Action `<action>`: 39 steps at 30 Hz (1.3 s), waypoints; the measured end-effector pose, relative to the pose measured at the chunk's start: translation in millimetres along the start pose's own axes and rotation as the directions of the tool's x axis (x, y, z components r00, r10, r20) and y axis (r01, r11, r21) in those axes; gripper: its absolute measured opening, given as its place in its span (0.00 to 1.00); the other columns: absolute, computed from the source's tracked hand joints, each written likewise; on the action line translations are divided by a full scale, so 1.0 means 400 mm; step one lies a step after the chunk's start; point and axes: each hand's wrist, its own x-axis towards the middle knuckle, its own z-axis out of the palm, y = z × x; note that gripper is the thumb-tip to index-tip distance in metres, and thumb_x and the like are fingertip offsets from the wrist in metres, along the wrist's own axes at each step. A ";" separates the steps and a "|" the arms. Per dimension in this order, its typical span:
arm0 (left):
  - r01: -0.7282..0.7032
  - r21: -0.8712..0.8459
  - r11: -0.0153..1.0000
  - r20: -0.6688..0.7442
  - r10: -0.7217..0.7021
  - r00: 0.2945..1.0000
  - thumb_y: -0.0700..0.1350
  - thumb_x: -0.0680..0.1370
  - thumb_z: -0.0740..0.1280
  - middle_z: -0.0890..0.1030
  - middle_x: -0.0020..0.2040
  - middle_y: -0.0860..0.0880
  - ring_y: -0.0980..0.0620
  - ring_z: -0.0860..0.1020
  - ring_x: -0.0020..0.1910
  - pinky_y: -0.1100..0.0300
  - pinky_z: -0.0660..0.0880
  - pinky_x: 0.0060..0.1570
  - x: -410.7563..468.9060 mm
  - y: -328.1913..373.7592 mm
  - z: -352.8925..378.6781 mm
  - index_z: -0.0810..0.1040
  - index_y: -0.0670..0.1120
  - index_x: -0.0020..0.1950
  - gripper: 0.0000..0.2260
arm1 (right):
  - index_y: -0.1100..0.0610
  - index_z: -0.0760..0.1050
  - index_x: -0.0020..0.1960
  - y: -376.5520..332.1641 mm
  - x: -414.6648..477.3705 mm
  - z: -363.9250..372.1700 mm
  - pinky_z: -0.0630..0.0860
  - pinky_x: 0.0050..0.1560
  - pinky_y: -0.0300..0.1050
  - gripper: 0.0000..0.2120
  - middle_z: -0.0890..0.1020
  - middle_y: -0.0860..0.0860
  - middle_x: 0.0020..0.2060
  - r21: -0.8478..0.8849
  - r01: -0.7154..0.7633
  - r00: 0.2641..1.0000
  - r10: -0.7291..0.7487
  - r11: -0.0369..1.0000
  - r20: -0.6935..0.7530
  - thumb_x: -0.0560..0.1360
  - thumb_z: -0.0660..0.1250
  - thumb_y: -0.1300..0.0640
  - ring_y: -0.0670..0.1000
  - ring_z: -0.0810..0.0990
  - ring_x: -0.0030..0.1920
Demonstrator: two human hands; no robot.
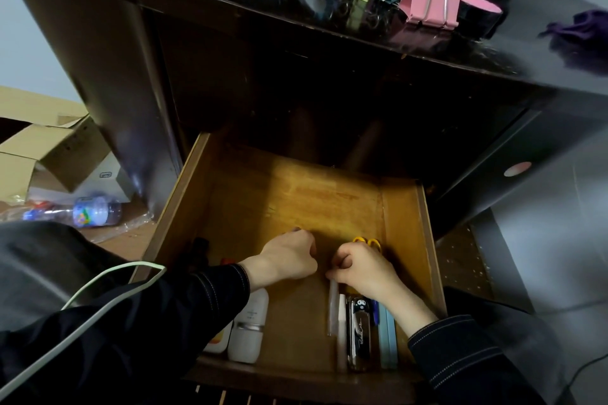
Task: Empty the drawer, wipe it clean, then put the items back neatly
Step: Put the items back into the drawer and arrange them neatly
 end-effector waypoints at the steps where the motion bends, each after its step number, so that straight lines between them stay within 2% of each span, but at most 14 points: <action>1: -0.002 0.002 1.000 -0.002 0.002 1.000 0.44 0.76 0.64 0.78 0.62 0.47 0.46 0.77 0.60 0.57 0.75 0.55 0.001 -0.001 0.001 0.78 0.48 0.64 0.17 | 0.45 0.76 0.39 -0.001 0.000 0.000 0.67 0.31 0.40 0.09 0.80 0.41 0.29 -0.028 0.001 1.000 0.000 1.000 0.009 0.70 0.76 0.45 0.39 0.76 0.30; 5: -0.015 0.002 1.000 -0.014 0.015 1.000 0.43 0.75 0.65 0.78 0.61 0.47 0.46 0.78 0.58 0.58 0.75 0.52 0.004 -0.003 0.004 0.79 0.48 0.62 0.15 | 0.46 0.78 0.44 -0.005 -0.002 -0.001 0.77 0.37 0.46 0.13 0.81 0.43 0.38 -0.120 0.015 0.995 -0.004 0.993 0.096 0.66 0.76 0.41 0.43 0.80 0.39; 14: -0.028 0.006 1.000 -0.008 0.028 1.000 0.44 0.75 0.65 0.78 0.61 0.48 0.47 0.78 0.58 0.55 0.77 0.56 0.011 -0.008 0.006 0.79 0.48 0.62 0.16 | 0.47 0.78 0.43 -0.005 -0.013 0.001 0.80 0.41 0.48 0.14 0.82 0.44 0.38 -0.185 0.095 0.960 -0.041 0.978 0.277 0.64 0.77 0.42 0.43 0.81 0.39; 19: -0.040 0.006 0.999 -0.005 0.040 0.999 0.43 0.76 0.65 0.78 0.60 0.47 0.46 0.77 0.58 0.53 0.77 0.57 0.012 -0.008 0.007 0.79 0.47 0.63 0.15 | 0.47 0.78 0.44 -0.010 -0.019 -0.003 0.80 0.42 0.47 0.13 0.82 0.44 0.39 -0.202 0.106 0.954 -0.042 0.974 0.297 0.66 0.77 0.43 0.44 0.81 0.40; 22: -0.038 -0.001 0.999 -0.004 0.038 0.999 0.43 0.76 0.65 0.80 0.57 0.48 0.46 0.79 0.56 0.55 0.77 0.53 0.011 -0.005 0.003 0.79 0.47 0.62 0.15 | 0.47 0.78 0.45 -0.014 -0.022 -0.006 0.80 0.41 0.47 0.12 0.82 0.44 0.40 -0.195 0.116 0.956 -0.056 0.974 0.289 0.68 0.75 0.42 0.44 0.81 0.40; 25: -0.030 -0.033 0.999 -0.039 0.029 0.999 0.43 0.75 0.66 0.81 0.50 0.48 0.47 0.80 0.50 0.56 0.77 0.46 0.002 -0.003 -0.005 0.80 0.47 0.58 0.12 | 0.47 0.79 0.44 -0.016 -0.021 -0.014 0.78 0.40 0.48 0.11 0.82 0.44 0.39 -0.145 0.104 0.975 -0.072 0.984 0.212 0.72 0.71 0.40 0.44 0.81 0.40; 28: -0.034 -0.075 0.997 -0.109 0.025 0.994 0.43 0.76 0.65 0.83 0.47 0.49 0.48 0.81 0.46 0.54 0.80 0.45 -0.017 0.002 -0.022 0.81 0.47 0.53 0.08 | 0.47 0.78 0.42 -0.020 -0.033 -0.028 0.77 0.41 0.49 0.10 0.82 0.44 0.38 -0.064 0.075 0.995 -0.070 0.995 0.076 0.76 0.68 0.41 0.44 0.80 0.39; 31: -0.103 -0.148 0.984 -0.213 0.070 0.974 0.43 0.77 0.65 0.84 0.45 0.49 0.49 0.82 0.44 0.53 0.80 0.43 -0.049 0.015 -0.059 0.82 0.47 0.50 0.06 | 0.46 0.78 0.43 -0.036 -0.073 -0.064 0.79 0.48 0.48 0.08 0.81 0.41 0.39 0.043 0.079 0.994 -0.075 0.996 -0.079 0.78 0.67 0.45 0.39 0.78 0.43; 33: -0.173 -0.169 0.970 -0.303 0.116 0.946 0.43 0.78 0.66 0.84 0.46 0.51 0.52 0.82 0.43 0.53 0.81 0.45 -0.081 0.028 -0.093 0.83 0.47 0.50 0.06 | 0.43 0.78 0.44 -0.062 -0.117 -0.106 0.79 0.53 0.47 0.06 0.81 0.38 0.41 0.058 0.133 0.977 -0.121 0.989 -0.173 0.79 0.67 0.47 0.38 0.78 0.47; 36: -0.314 -0.209 0.926 -0.443 0.197 0.875 0.43 0.79 0.67 0.83 0.44 0.53 0.56 0.80 0.39 0.53 0.80 0.43 -0.144 0.064 -0.164 0.83 0.48 0.50 0.05 | 0.42 0.78 0.45 -0.130 -0.199 -0.205 0.74 0.46 0.37 0.05 0.80 0.37 0.39 0.027 0.262 0.913 -0.239 0.965 -0.331 0.80 0.67 0.49 0.36 0.78 0.45; 39: -0.476 -0.224 0.851 -0.597 0.266 0.757 0.44 0.80 0.68 0.82 0.41 0.56 0.59 0.79 0.38 0.57 0.79 0.42 -0.224 0.126 -0.273 0.81 0.52 0.47 0.04 | 0.44 0.80 0.46 -0.232 -0.275 -0.346 0.74 0.46 0.35 0.04 0.81 0.39 0.42 -0.007 0.428 0.767 -0.367 0.904 -0.526 0.79 0.68 0.51 0.39 0.79 0.47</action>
